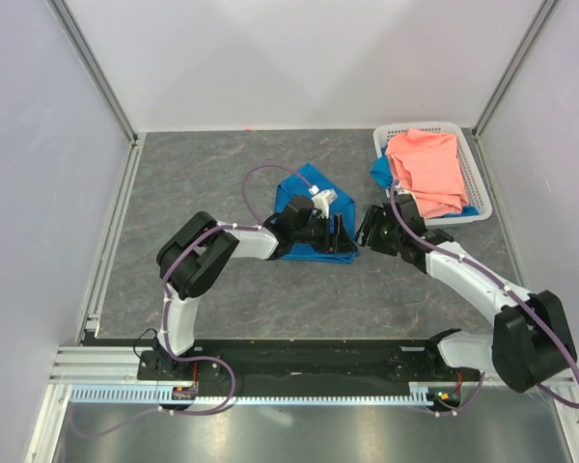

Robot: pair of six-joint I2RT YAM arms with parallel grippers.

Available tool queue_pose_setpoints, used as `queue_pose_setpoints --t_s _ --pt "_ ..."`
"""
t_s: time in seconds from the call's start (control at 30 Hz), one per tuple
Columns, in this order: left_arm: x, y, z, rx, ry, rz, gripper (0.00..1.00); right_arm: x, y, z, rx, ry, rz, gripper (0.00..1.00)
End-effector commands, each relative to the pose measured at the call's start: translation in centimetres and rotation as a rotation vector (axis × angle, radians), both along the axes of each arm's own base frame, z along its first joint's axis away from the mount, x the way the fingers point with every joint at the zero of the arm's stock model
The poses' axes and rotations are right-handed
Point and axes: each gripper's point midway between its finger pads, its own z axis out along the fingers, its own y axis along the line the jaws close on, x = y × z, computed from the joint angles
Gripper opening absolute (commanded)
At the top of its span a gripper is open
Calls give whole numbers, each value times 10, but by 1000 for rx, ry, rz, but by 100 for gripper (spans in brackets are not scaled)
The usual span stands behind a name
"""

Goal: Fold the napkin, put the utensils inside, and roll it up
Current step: Fold the napkin

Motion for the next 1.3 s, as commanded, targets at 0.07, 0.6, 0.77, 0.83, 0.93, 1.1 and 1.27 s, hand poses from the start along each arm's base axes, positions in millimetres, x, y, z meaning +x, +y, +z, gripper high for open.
queue_pose_setpoints --t_s 0.07,0.6,0.77,0.83,0.93,1.1,1.27 --pt "15 -13 91 -96 -189 -25 74 -9 -1 19 52 -29 -21 67" --pt "28 159 75 14 -48 407 83 -30 7 -24 97 100 -2 66" --pt "14 190 48 49 36 489 87 -27 17 -35 150 117 7 65" --pt "7 197 38 54 67 505 88 -25 22 -39 171 113 17 65" --pt "2 205 31 55 77 519 88 -19 24 -43 182 119 12 65" --pt "-6 205 25 36 100 507 88 -14 25 -46 194 127 -5 64" --pt "-12 203 22 7 113 497 87 -10 21 -45 214 119 -36 63"
